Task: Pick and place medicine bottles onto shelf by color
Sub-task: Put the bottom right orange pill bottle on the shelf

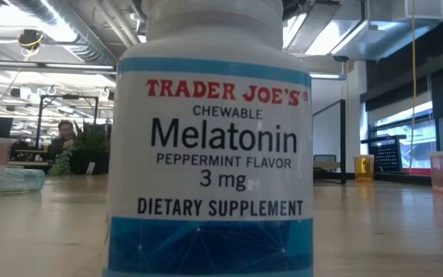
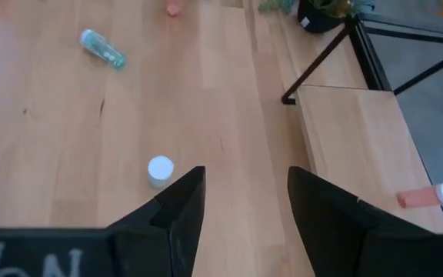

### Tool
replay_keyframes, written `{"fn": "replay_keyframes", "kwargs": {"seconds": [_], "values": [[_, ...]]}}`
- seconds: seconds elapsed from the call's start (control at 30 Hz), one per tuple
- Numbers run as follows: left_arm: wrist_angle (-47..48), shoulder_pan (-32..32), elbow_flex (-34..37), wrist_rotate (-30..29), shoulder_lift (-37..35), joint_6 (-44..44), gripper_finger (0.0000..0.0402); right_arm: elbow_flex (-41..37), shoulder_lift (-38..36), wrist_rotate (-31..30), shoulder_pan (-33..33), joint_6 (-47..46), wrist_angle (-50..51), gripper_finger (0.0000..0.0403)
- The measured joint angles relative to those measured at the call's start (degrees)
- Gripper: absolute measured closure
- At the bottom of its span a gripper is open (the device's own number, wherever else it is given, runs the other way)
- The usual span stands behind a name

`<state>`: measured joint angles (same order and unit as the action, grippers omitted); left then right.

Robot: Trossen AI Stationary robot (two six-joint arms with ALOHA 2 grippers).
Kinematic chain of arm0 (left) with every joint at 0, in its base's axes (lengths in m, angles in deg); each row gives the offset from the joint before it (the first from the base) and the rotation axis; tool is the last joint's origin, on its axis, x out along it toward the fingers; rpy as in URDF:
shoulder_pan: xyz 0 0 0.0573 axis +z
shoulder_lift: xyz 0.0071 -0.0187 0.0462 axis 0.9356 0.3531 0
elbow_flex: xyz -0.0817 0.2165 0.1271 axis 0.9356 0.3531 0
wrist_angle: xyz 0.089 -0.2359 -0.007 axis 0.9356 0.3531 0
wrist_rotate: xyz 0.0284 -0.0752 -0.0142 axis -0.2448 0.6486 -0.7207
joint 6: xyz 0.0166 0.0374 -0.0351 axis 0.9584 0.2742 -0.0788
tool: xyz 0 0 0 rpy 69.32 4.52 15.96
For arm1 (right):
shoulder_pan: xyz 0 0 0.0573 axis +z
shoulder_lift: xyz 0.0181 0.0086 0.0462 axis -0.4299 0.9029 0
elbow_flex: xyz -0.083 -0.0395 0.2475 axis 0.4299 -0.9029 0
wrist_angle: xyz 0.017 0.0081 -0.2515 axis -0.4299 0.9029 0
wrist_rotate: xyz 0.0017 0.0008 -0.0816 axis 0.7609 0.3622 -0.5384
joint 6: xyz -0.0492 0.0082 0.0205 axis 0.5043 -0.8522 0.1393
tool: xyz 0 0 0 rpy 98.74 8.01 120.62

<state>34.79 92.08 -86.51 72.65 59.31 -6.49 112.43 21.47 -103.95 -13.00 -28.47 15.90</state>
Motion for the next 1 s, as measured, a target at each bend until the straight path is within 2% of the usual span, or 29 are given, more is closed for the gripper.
{"fn": "replay_keyframes", "kwargs": {"seconds": [0.1,0.3,0.63,0.83,1.0], "values": [[0.3,3.0,-4.5,3.1,4.8,4.3,0.0209,0.0,0.0,-0.6,-0.3,0.0,0.1,0.0215],[0.6,6.7,-9.4,3.9,13.2,11.2,0.0209,0.0,0.0,-0.9,-0.4,0.0,0.2,0.0215],[1.0,10.0,-9.7,4.3,22.3,20.3,0.0209,0.0,0.0,-1.1,-0.4,-0.2,0.1,0.0215],[0.4,10.4,-9.7,4.6,26.5,23.6,0.0208,0.0,0.0,-8.6,-0.5,-2.7,0.4,0.0215],[0.2,10.5,-9.8,4.8,28.6,26.6,0.0209,0.0,0.0,-9.5,-1.0,-3.2,2.8,0.0215]]}}
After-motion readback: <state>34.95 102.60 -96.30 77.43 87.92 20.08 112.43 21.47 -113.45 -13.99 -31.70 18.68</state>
